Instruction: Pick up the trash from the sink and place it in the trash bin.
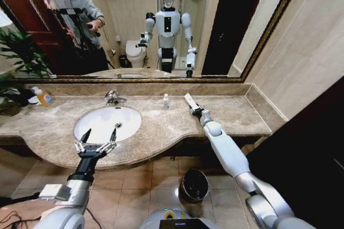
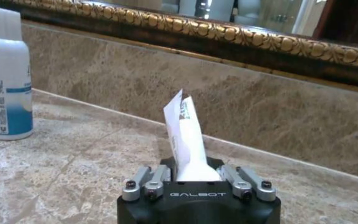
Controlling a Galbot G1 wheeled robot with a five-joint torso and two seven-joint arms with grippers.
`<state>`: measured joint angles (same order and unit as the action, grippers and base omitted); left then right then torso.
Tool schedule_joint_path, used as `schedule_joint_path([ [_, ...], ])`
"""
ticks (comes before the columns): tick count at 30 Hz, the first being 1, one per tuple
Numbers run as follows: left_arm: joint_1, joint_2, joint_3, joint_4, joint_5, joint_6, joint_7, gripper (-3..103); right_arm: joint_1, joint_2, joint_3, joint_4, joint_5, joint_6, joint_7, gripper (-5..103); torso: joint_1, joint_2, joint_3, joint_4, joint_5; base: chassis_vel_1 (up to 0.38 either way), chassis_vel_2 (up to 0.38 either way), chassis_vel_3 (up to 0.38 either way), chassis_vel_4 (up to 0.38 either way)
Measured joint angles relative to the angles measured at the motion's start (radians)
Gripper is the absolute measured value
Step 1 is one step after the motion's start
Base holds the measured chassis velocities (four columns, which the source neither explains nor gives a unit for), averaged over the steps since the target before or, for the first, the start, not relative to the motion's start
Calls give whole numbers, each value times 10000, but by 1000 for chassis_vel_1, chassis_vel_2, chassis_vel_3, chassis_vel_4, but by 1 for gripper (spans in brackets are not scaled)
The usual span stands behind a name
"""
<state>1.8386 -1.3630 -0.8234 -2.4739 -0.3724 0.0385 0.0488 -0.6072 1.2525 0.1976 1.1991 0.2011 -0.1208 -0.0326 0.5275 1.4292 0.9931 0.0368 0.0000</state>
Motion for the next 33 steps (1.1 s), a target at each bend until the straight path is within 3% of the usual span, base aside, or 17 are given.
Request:
schedule_joint_path([
  [3,0,0,0,0,0,0,0,100,-79,-77,99,189,73,50,29,29,0,0,0,1,0,0,0,0,0],
  [4,0,0,0,0,0,0,0,100,-191,-168,205,413,145,86,43,21,0,0,0,1,0,0,0,0,0],
  [11,0,0,0,0,0,0,0,100,-1269,-798,1068,1963,714,338,-50,7,1,0,0,2,-2,0,0,0,0],
  [15,0,0,0,0,0,0,-1,100,-3070,-1262,2179,3256,1548,1794,-220,1,0,0,-1,-3,3,0,0,0,0],
  [19,0,0,0,0,0,0,0,100,-4120,-1452,2634,4297,2015,2190,-254,0,0,0,-1,0,3,0,0,0,0],
  [24,0,1,0,0,0,0,0,100,-6998,-1490,4222,6680,2429,2721,-433,0,-1,0,-2,0,3,0,0,0,0],
  [26,0,0,0,0,0,0,1,100,-8263,-1264,4928,7301,2434,3310,-598,0,-2,1,-3,-3,-3,0,0,0,0],
  [28,0,0,0,0,0,0,-1,100,-9974,-906,5338,7465,2395,4808,-852,0,-3,1,-3,0,0,0,0,0,0],
  [29,0,0,0,0,0,0,-1,100,-9974,-906,5338,7465,2395,4808,-852,0,-3,1,-3,0,0,0,0,0,0],
  [31,0,0,0,-1,0,0,0,100,-10871,-629,5386,7188,2238,5949,-876,0,-2,1,-3,0,-1,0,0,0,0],
  [32,0,0,0,-1,0,0,0,100,-10871,-629,5386,7188,2238,5949,-876,0,-2,1,-3,0,-1,0,0,0,0],
  [33,0,1,-1,0,0,0,0,100,-11622,-351,5355,6714,2046,6884,-819,0,-2,1,-2,-2,-2,0,0,0,0],
])
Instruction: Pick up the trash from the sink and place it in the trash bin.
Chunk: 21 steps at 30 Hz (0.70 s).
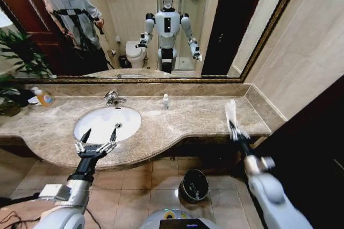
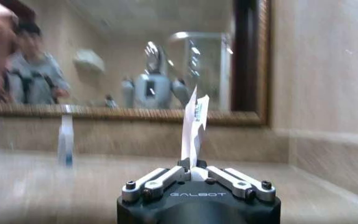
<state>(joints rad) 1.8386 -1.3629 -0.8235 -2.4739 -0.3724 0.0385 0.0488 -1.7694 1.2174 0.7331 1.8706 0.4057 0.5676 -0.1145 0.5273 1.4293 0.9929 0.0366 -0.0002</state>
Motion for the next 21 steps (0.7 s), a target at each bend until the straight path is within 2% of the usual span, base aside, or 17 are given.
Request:
schedule_joint_path([
  [2,0,0,1,0,0,0,0,100,-659,358,-348,-1386,-109,1449,317,0,0,0,0,-1,1,0,0,0,0],
  [3,0,0,1,0,0,0,0,100,-659,358,-348,-1386,-109,1449,317,0,0,0,0,-1,1,0,0,0,0],
  [5,0,0,1,0,0,0,0,100,-706,519,-599,-2762,-138,2408,551,0,0,0,0,1,6,0,0,0,0],
  [8,0,0,1,0,0,0,0,100,-518,666,-978,-4515,-349,2730,710,0,1,-1,1,0,3,0,0,0,0],
  [12,0,0,1,0,0,0,0,100,87,817,-1232,-5826,-690,2715,740,0,1,-1,2,-1,0,0,0,0,0],
  [13,0,-1,0,0,0,0,0,100,703,1011,-1262,-6610,-1176,2471,740,0,1,-2,2,3,3,0,0,0,0],
  [14,0,-1,0,0,0,0,0,100,703,1011,-1262,-6610,-1176,2471,740,0,1,-2,2,3,3,0,0,0,0],
  [17,0,-1,1,0,0,0,0,100,1369,1172,-1485,-7328,-1958,1301,464,0,3,-3,3,6,-5,0,0,0,0],
  [18,0,0,1,0,0,0,0,100,1646,1266,-1654,-7626,-2211,778,28,0,4,-3,2,3,-5,0,0,0,0],
  [19,0,0,1,0,0,0,0,100,1646,1266,-1654,-7626,-2211,778,28,0,4,-3,2,3,-5,0,0,0,0],
  [20,0,0,1,0,0,0,0,100,1918,1340,-1846,-7930,-2588,162,-356,0,3,-2,2,3,7,0,0,0,0],
  [21,0,0,1,0,0,0,0,100,2179,1406,-2029,-8232,-3131,-694,-683,0,4,-2,3,4,0,0,0,0,0],
])
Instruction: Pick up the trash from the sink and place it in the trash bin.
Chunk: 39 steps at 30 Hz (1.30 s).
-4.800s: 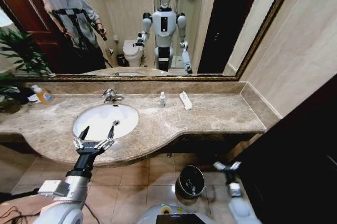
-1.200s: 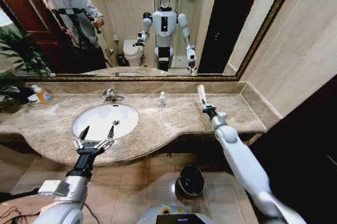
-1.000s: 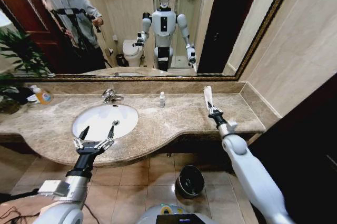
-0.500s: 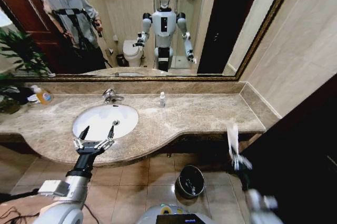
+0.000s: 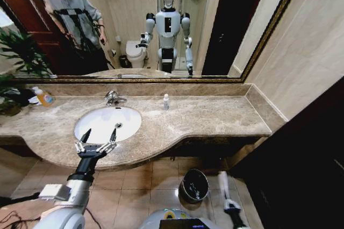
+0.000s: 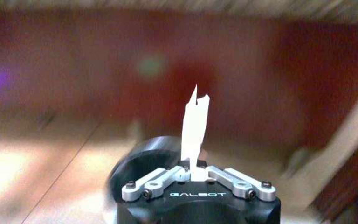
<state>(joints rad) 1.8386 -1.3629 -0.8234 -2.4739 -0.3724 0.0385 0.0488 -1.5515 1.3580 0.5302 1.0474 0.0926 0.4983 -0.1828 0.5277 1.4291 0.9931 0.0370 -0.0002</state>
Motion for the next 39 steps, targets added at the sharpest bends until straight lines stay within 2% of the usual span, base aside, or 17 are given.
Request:
schedule_joint_path([
  [1,0,0,0,0,0,0,0,100,0,0,0,0,0,0,0,0,0,0,0,0,0,0,0,0,0],
  [4,0,0,0,1,0,0,0,100,648,268,-260,-664,-1137,-1589,-537,0,-1,0,0,-2,0,0,0,0,0],
  [5,0,0,0,1,0,0,0,100,648,268,-260,-664,-1137,-1589,-537,0,-1,0,0,-2,0,0,0,0,0],
  [7,0,0,0,0,0,0,1,100,1438,710,-387,-1201,-2174,-2391,-786,0,0,0,0,-1,-6,0,0,0,0],
  [9,0,0,0,0,0,0,0,100,1913,970,-371,-1684,-2639,-2356,-776,0,-1,0,0,-2,5,0,0,0,0],
  [13,0,0,0,0,0,0,1,100,2482,1156,-354,-2180,-2836,-2376,-661,0,0,0,0,-1,0,0,0,0,0],
  [17,-1,0,0,0,0,0,1,100,2945,1170,-234,-2674,-3160,-2160,-468,0,0,0,1,-1,-1,0,0,0,0],
  [23,0,0,0,0,0,0,0,100,3090,969,-235,-2767,-3311,-2300,-371,0,0,0,0,-2,-3,0,0,0,0],
  [25,0,0,0,0,0,0,0,100,3068,933,-231,-2765,-3311,-2305,-474,10,0,0,0,-1,2,0,0,0,0],
  [27,0,0,0,0,0,0,0,100,3061,927,-221,-2771,-3311,-2306,-476,10,-1,0,0,-2,1,0,0,0,0],
  [28,0,0,0,0,0,0,0,100,3055,923,-207,-2775,-3300,-2306,-471,21,-1,0,0,-2,1,0,0,0,0],
  [29,0,0,0,0,0,0,0,100,3055,923,-207,-2775,-3300,-2306,-471,21,-1,0,0,-2,1,0,0,0,0],
  [32,0,0,0,0,0,0,0,100,2986,874,-198,-2672,-3243,-2305,-433,32,-1,0,0,-2,1,0,0,0,0],
  [34,0,0,0,0,0,0,0,100,2936,836,-198,-2592,-3190,-2291,-396,43,-1,0,0,-2,1,0,0,0,0],
  [35,0,0,0,0,0,0,0,100,2936,836,-198,-2592,-3190,-2291,-396,43,-1,0,0,-2,1,0,0,0,0],
  [38,0,0,0,0,0,0,0,100,2825,787,-185,-2421,-3068,-2208,-387,59,-1,-1,0,-1,3,0,0,0,0],
  [39,0,0,0,0,0,0,0,100,2825,787,-185,-2421,-3068,-2208,-387,59,-1,-1,0,-1,3,0,0,0,0],
])
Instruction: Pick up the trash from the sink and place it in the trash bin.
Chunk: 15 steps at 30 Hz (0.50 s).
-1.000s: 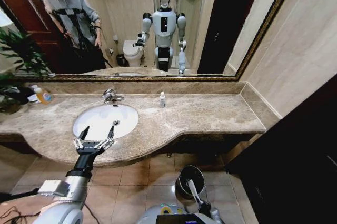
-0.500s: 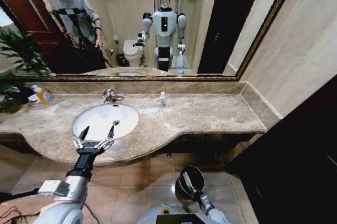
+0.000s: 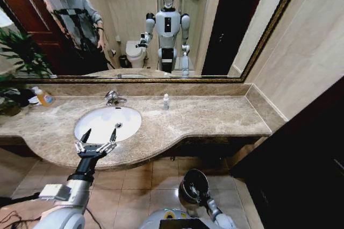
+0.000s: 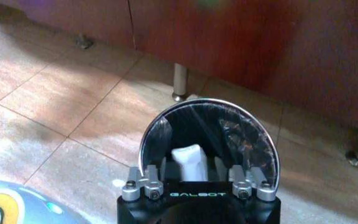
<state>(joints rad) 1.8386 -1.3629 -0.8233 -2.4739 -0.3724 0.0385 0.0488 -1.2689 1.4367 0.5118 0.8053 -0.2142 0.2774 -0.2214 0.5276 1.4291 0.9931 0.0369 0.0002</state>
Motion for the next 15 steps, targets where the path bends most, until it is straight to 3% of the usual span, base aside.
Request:
schedule_joint_path([
  [1,0,0,0,0,0,0,0,100,-116,-39,18,175,133,20,-11,59,0,0,0,1,1,0,0,0,0],
  [4,0,0,0,0,0,0,0,100,-857,-191,250,1312,1070,350,73,76,0,0,0,-1,-2,0,0,0,0],
  [5,0,0,0,0,0,0,0,100,-857,-191,250,1312,1070,350,73,76,0,0,0,-1,-2,0,0,0,0],
  [9,0,0,0,0,0,0,1,100,-2088,-335,750,3017,2314,1529,1646,91,-1,0,-1,-1,3,0,0,0,0],
  [10,0,0,0,0,0,0,1,100,-2088,-335,750,3017,2314,1529,1646,91,-1,0,-1,-1,3,0,0,0,0],
  [12,0,0,0,0,0,0,0,100,-2914,-401,1133,4469,3448,1900,2518,99,-1,1,-1,0,-4,0,0,0,0],
  [13,0,-1,0,0,0,0,2,100,-3453,-115,1731,5565,4160,1866,2777,100,-1,1,-2,1,-1,0,0,0,0],
  [14,0,-1,0,0,0,0,2,100,-3453,-115,1731,5565,4160,1866,2777,100,-1,1,-2,1,-1,0,0,0,0],
  [15,0,1,0,0,0,0,0,100,-3960,135,2271,6555,4783,1848,2815,100,-1,1,-2,-1,6,0,0,0,0],
])
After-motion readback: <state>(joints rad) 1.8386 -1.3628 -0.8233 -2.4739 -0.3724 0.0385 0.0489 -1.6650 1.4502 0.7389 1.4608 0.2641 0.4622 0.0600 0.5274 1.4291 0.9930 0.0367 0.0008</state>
